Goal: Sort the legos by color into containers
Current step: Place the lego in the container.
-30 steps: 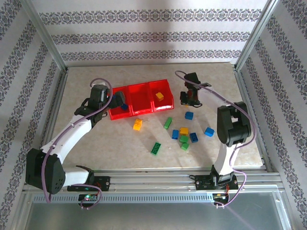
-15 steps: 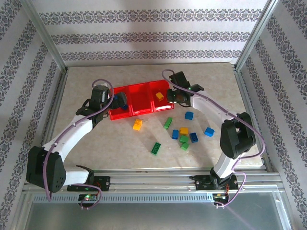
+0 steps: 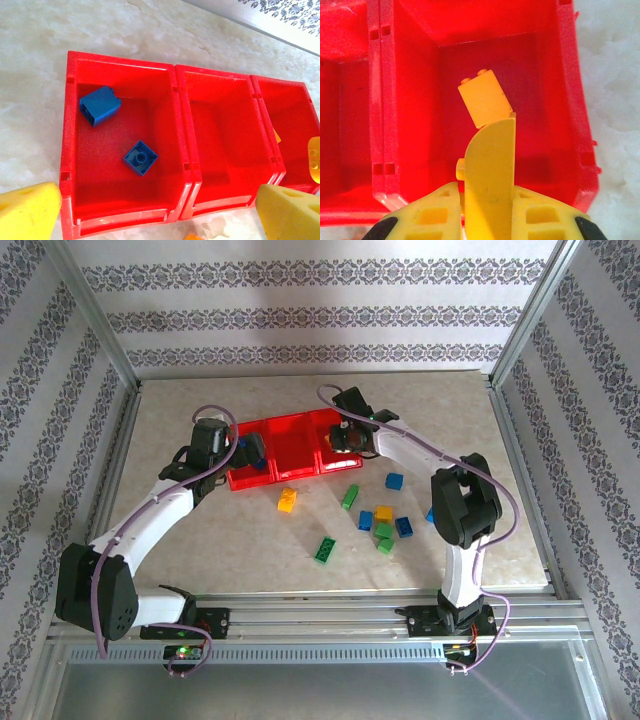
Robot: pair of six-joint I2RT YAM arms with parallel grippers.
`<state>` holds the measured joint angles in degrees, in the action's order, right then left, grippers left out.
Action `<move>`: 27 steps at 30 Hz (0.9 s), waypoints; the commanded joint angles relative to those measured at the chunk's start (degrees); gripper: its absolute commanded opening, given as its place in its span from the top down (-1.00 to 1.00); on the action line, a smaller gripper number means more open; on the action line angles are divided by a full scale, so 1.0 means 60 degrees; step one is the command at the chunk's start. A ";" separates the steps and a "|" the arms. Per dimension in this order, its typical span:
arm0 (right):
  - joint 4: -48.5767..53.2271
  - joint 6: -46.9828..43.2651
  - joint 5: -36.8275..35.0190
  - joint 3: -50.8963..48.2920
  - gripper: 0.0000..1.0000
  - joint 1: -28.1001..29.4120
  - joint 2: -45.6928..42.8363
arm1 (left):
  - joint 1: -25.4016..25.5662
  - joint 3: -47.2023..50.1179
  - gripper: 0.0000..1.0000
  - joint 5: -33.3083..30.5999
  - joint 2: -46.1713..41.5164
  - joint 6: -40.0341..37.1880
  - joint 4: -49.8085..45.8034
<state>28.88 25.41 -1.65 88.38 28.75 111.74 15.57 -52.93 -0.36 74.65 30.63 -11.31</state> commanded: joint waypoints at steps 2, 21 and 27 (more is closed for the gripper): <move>-0.0025 0.0176 0.0372 0.0535 0.70 0.0128 0.0488 | -0.0107 0.0101 -0.99 0.0063 0.0060 -0.0066 0.0084; -0.0126 0.0101 0.0584 0.0890 0.36 0.0115 0.0999 | -0.0106 0.0188 -0.99 0.0063 -0.0003 -0.0152 -0.0180; -0.0114 0.0065 0.0466 0.0718 0.32 0.0121 0.0634 | -0.0114 0.0236 -0.99 0.0064 -0.0090 -0.0165 -0.0217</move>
<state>28.40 25.69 2.00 92.88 28.77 118.32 15.57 -52.16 -0.36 74.81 30.57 -11.51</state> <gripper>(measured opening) 0.340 0.995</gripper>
